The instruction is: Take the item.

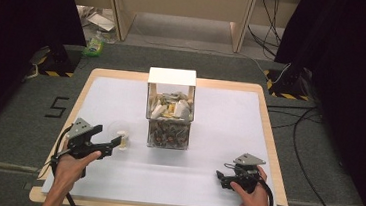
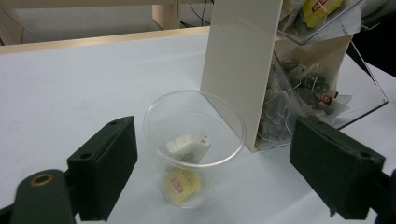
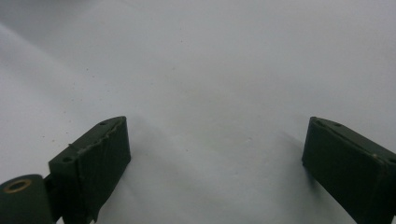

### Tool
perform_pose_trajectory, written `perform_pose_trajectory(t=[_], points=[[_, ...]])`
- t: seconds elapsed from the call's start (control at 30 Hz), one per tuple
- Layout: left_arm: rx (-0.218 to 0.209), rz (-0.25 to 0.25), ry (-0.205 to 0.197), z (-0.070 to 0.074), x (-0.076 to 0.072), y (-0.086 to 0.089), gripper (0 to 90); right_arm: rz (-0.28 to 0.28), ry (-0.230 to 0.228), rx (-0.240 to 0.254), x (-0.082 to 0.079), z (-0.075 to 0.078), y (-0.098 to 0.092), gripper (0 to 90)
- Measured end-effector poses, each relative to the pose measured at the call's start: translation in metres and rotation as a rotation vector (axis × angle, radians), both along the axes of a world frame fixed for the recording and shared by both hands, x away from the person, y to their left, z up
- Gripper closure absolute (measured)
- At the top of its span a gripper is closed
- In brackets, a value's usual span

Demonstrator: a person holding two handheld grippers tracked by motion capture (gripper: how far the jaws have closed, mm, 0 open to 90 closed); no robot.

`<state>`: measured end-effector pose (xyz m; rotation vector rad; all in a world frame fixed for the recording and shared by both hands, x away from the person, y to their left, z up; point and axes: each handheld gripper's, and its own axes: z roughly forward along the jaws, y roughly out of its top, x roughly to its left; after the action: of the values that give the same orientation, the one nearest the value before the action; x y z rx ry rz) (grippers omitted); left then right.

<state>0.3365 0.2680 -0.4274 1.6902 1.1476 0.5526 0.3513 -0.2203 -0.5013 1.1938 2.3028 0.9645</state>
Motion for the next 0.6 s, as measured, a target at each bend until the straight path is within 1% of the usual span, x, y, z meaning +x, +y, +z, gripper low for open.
perform_pose_trajectory(t=[0.1, 0.23, 0.37, 0.47, 0.6], points=[[0.005, 0.001, -0.010, -0.004, -0.003, 0.001, 14.5, -0.001, 0.001, 0.000, 0.000, 0.000, 0.000, 8.2], [0.001, 0.007, 0.001, -0.012, -0.006, 0.003, 14.6, -0.001, 0.000, 0.000, 0.000, 0.000, 0.000, 8.3], [-0.017, 0.015, -0.002, -0.017, -0.013, 0.005, 14.7, -0.001, 0.000, 0.000, 0.000, 0.000, 0.000, 8.3], [-0.005, 0.015, -0.002, -0.020, -0.017, 0.004, 14.9, -0.002, 0.000, -0.001, 0.000, 0.000, 0.000, 8.2], [-0.005, 0.012, -0.003, -0.023, -0.019, 0.003, 14.9, -0.002, 0.000, 0.000, 0.000, 0.000, 0.000, 8.2]])
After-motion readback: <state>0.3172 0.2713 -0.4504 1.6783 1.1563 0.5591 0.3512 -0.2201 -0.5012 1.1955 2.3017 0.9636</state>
